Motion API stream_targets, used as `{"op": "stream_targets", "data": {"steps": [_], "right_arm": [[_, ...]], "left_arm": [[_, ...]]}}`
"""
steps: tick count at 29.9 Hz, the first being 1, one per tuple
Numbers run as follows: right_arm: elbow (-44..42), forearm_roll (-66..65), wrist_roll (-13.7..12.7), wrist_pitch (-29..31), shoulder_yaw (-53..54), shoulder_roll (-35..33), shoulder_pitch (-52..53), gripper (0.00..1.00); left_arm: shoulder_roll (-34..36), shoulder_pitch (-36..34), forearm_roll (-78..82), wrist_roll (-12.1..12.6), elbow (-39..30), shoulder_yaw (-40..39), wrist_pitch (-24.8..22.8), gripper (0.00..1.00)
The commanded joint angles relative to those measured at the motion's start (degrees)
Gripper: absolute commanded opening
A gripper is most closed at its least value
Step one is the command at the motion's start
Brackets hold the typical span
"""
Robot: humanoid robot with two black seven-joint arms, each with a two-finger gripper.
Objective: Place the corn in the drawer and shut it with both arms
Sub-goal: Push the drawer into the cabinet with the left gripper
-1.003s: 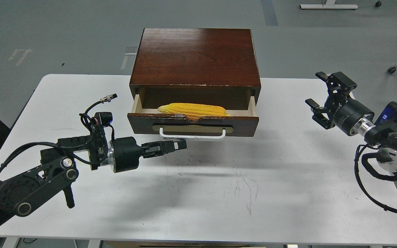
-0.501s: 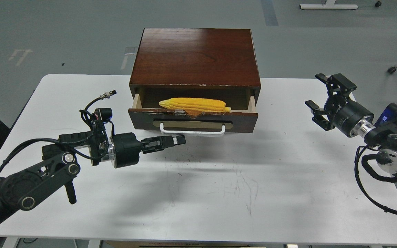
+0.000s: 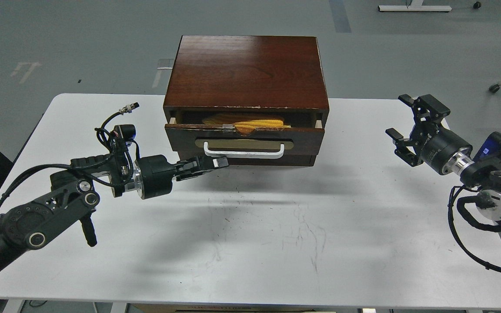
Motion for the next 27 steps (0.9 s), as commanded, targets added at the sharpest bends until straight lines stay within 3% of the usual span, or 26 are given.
{"op": "stream_targets", "data": {"steps": [1,27], "right_arm": [[0.00,0.00,0.00,-0.23,0.00,0.00,-0.12,0.96],[0.00,0.09,0.00,-0.23,0.00,0.00,-0.74,0.96]], "left_arm": [[-0.59,-0.44,-0.46,-0.01,1.44,0.11,0.01,0.00],[-4.20,-4.04,-0.81,-0.09,9.26,0.11,0.01,0.00]]}}
